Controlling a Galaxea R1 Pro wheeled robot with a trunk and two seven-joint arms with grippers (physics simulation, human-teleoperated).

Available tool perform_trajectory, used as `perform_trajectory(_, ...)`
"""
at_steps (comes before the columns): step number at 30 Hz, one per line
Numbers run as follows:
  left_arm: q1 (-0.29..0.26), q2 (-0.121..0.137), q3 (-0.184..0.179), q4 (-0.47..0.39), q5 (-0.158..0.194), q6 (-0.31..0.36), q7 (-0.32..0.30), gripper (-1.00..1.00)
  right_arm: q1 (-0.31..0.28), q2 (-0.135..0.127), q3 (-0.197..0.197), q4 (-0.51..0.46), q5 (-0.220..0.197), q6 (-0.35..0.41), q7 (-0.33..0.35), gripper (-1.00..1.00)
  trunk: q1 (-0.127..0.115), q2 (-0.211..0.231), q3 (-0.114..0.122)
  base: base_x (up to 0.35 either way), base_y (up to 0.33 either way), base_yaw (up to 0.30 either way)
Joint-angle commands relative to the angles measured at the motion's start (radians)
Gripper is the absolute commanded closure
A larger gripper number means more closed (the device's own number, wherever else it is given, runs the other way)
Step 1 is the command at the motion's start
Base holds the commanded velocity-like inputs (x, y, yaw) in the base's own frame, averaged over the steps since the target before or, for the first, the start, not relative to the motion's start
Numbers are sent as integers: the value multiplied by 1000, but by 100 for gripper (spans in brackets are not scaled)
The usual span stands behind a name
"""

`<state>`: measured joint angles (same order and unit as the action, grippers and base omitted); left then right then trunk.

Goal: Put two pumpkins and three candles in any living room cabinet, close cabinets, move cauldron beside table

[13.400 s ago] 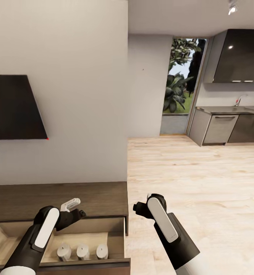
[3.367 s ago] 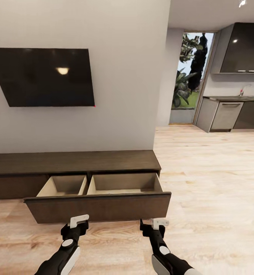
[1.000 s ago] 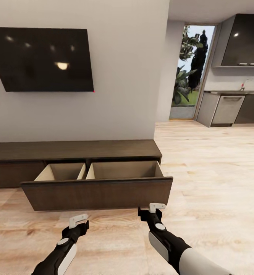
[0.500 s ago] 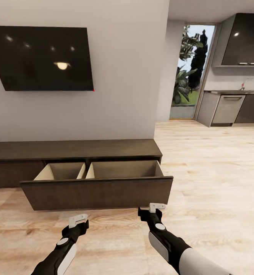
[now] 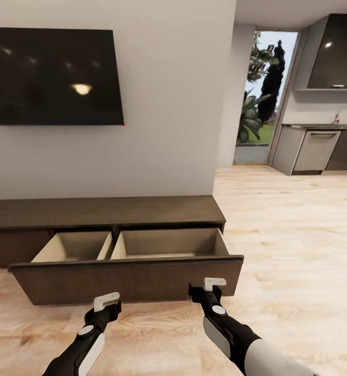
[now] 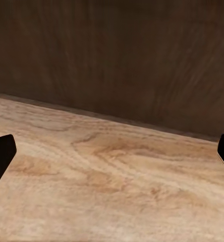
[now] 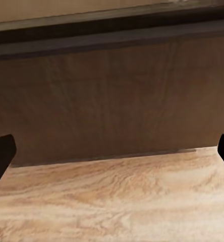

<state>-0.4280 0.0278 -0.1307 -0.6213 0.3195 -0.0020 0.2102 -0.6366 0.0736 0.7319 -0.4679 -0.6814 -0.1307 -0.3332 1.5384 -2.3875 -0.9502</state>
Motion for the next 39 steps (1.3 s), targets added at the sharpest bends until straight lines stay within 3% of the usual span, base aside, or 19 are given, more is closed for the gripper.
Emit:
perform_trajectory(1,0,0,-1,-1,0,0,0,-100,0,0,1,0,0,1,0,-100,0,0,0,325,0,0)
perform_trajectory(6,0,-2,-7,-1,-2,-2,5,-100,0,-2,3,5,0,2,7,-100,0,0,0,178,0,0)
perform_trajectory(18,0,0,0,-1,-3,-4,6,-100,0,-3,3,6,0,2,8,-100,46,-84,-38,8,0,0)
perform_trajectory(22,0,-1,-3,0,-3,-60,6,-100,0,-3,3,6,0,2,8,-100,61,-112,-50,0,0,0)
perform_trajectory(33,0,-2,-10,0,-4,-110,7,-100,0,-7,2,8,0,2,24,-100,67,-115,-93,0,0,0)
perform_trajectory(39,0,-2,-7,1,-3,-110,9,-100,0,-7,1,8,-1,0,28,-100,67,-115,-93,12,0,0)
